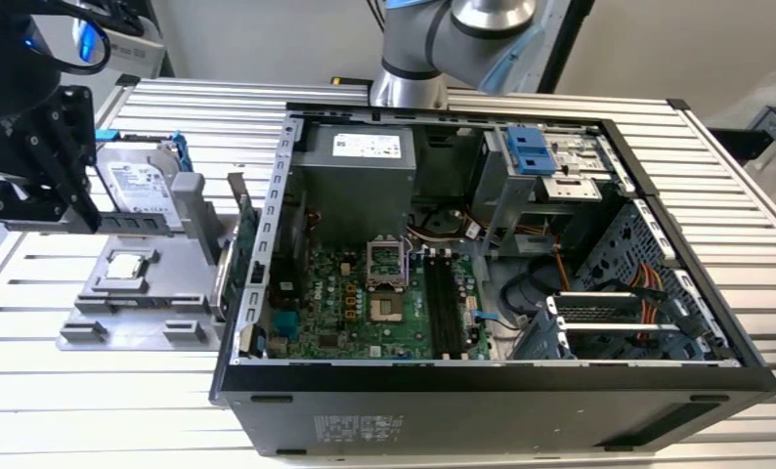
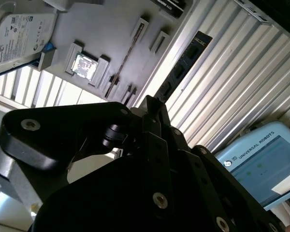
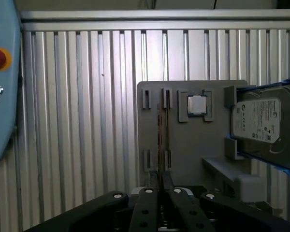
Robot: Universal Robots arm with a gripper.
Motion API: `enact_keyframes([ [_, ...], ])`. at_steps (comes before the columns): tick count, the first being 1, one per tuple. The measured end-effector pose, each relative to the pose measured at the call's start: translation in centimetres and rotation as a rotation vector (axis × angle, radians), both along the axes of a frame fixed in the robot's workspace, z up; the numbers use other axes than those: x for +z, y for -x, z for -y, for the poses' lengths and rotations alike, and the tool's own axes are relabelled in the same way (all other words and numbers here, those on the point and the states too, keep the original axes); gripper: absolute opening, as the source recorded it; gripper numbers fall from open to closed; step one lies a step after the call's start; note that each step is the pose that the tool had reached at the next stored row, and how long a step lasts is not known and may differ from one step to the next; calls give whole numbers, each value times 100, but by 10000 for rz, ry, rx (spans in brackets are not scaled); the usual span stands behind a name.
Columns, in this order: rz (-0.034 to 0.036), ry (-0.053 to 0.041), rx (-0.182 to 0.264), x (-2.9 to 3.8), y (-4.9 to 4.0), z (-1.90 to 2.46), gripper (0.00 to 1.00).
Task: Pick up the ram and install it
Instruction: 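Pick up the ram and move it above insertion slot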
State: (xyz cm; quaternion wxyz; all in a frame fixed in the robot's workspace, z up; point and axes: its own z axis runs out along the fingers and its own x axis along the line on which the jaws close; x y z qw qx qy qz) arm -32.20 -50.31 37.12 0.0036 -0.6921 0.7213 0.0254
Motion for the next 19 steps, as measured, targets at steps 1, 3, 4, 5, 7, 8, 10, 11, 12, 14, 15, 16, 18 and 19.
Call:
enact_keyframes([
  [1, 0, 1, 0, 0, -14, 0, 0],
  [3, 0, 1, 0, 0, -45, 0, 0],
  [4, 0, 0, 0, 0, -60, 0, 0],
  [5, 0, 0, 0, 0, -76, 0, 0],
  [7, 0, 1, 0, 0, -107, 0, 0],
  [8, 0, 0, -1, 0, -123, 0, 0],
  [10, 0, 1, 0, 0, -152, 0, 0],
  [11, 1, 0, 0, 0, -167, 0, 0],
  [12, 0, 0, -1, 0, -182, 0, 0],
  [14, 0, 0, -1, 0, -214, 0, 0],
  [15, 0, 1, 0, 0, -231, 0, 0],
  [16, 0, 0, 0, 0, -247, 0, 0],
  [18, 0, 0, -1, 0, -280, 0, 0],
  [19, 0, 0, 0, 0, -297, 0, 0],
])
